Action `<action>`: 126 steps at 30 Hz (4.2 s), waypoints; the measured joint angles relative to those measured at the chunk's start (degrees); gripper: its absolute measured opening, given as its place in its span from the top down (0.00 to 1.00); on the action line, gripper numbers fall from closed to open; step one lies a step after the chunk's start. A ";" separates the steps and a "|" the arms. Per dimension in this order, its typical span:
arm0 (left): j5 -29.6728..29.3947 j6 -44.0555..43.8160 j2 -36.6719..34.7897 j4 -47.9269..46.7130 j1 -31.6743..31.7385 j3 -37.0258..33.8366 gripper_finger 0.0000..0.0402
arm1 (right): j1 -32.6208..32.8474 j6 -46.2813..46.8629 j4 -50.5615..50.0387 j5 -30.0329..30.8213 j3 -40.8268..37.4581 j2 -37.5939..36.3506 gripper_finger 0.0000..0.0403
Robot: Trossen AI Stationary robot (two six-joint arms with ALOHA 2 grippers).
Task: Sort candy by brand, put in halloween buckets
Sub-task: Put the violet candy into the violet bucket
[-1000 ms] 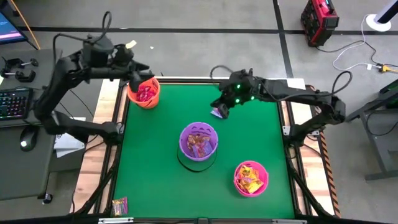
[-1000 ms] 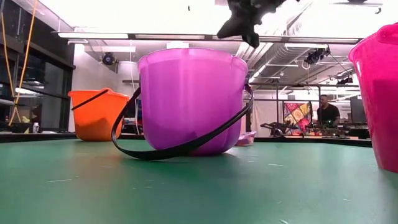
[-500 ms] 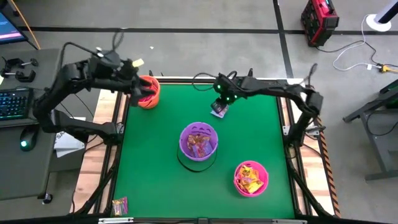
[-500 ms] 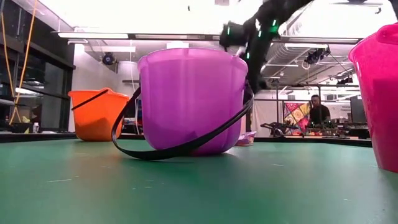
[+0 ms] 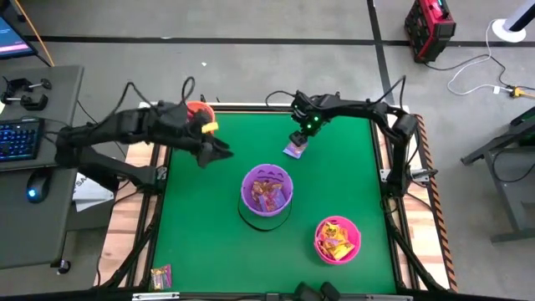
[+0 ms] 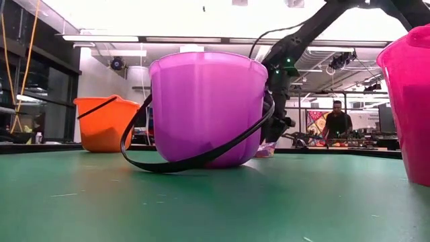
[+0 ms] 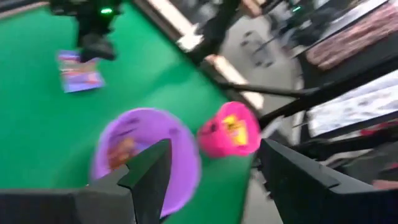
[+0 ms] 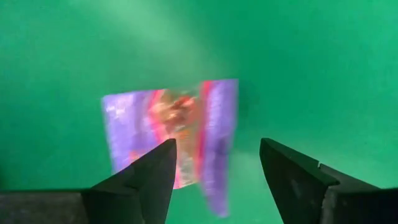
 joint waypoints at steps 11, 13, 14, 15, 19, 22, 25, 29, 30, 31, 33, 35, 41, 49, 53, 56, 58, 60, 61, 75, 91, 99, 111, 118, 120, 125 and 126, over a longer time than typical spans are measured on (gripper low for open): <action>-15.87 -15.14 1.40 13.79 -19.65 -7.39 0.42 | 4.08 -3.00 -1.88 -1.10 0.00 0.59 0.45; -18.93 -17.48 1.72 14.26 -22.84 -8.11 0.42 | 4.85 -3.22 -1.77 1.38 0.00 1.00 0.49; -20.41 -18.49 1.77 14.30 -24.26 -8.39 0.42 | 5.10 -3.67 -1.99 1.87 0.00 1.22 0.52; -21.83 -19.72 1.76 14.24 -25.64 -8.91 0.42 | 5.55 -4.04 -2.11 2.58 0.00 1.52 0.57; -27.51 -24.59 1.77 13.26 -30.29 -9.97 0.42 | 7.32 -6.08 -2.28 4.19 0.00 1.86 0.83; -31.28 -26.68 1.75 13.12 -33.06 -9.95 0.42 | 7.88 -7.80 -2.28 4.20 0.00 1.07 0.97; -34.35 -27.44 1.77 13.10 -35.03 -9.95 0.42 | 7.85 -8.63 -3.28 4.87 0.00 -2.45 0.99; -36.07 -27.80 1.75 12.91 -36.45 -9.95 0.42 | 8.14 -9.27 -3.62 3.66 0.00 -10.17 1.00; -36.17 -27.78 1.75 12.71 -36.57 -9.95 0.42 | 8.47 -9.42 -3.47 2.15 0.00 -12.48 1.00; -36.20 -27.80 1.75 12.54 -36.58 -9.95 0.42 | 9.06 -9.64 -3.36 0.15 0.00 -14.72 1.00; -36.47 -27.45 1.75 11.94 -36.21 -9.95 0.42 | 10.81 -10.30 -2.83 -4.59 0.02 -19.16 1.00; -36.75 -26.52 1.75 11.83 -35.35 -9.95 0.42 | 13.41 -10.48 -1.99 -8.79 0.02 -22.89 1.00; -36.05 -22.79 1.75 11.87 -31.25 -9.95 0.42 | 25.51 -11.96 0.55 -12.77 0.09 -27.69 1.00; -28.02 -20.81 1.73 11.87 -26.16 -9.93 0.42 | 36.94 -10.02 10.89 5.20 0.09 -23.06 0.98; -27.08 -22.47 1.73 11.89 -25.92 -9.93 0.42 | 37.23 -7.70 9.07 5.25 0.07 -19.99 0.84; -27.08 -22.84 1.73 12.18 -26.01 -9.93 0.42 | 37.52 -7.51 9.18 5.66 0.06 -19.10 0.68; -26.91 -22.88 1.73 12.26 -26.05 -9.93 0.42 | 37.62 -8.85 10.35 7.41 0.04 -19.31 0.57; -25.95 -23.61 1.73 12.25 -26.05 -9.93 0.42 | 37.54 -10.15 10.65 8.04 0.04 -20.33 0.47; -24.35 -24.76 1.79 11.94 -26.02 -9.90 0.42 | 37.17 -10.31 10.28 8.25 0.15 -21.13 0.42; 22.50 -46.73 25.15 -9.16 -45.84 -9.88 0.46 | 26.68 -10.04 -2.33 14.57 2.14 -29.29 0.27; 40.15 -35.94 43.63 -5.94 -50.70 -12.97 0.49 | 24.46 -9.86 -0.28 12.98 2.10 -29.09 0.27; 43.65 -37.44 40.27 2.91 -51.16 -22.63 0.49 | 24.46 -7.20 -0.56 12.96 2.10 -29.07 0.27; 43.62 -42.33 40.19 12.23 -52.01 -31.99 0.49 | 24.46 -4.90 -1.22 12.96 2.10 -29.07 0.27; 45.40 -43.40 39.95 19.00 -53.31 -34.67 0.63 | 24.46 -3.39 -2.21 12.96 2.10 -29.07 0.27; 45.89 -43.36 39.97 19.71 -53.84 -35.08 0.73 | 24.46 -3.41 -2.93 12.96 2.10 -29.07 0.27; 45.61 -43.10 40.07 20.22 -54.06 -34.98 0.97 | 24.46 -4.08 -3.50 12.98 2.10 -29.07 0.27; 45.40 -42.56 40.11 20.22 -53.74 -34.70 0.97 | 24.46 -4.40 -3.49 12.98 2.10 -29.07 0.27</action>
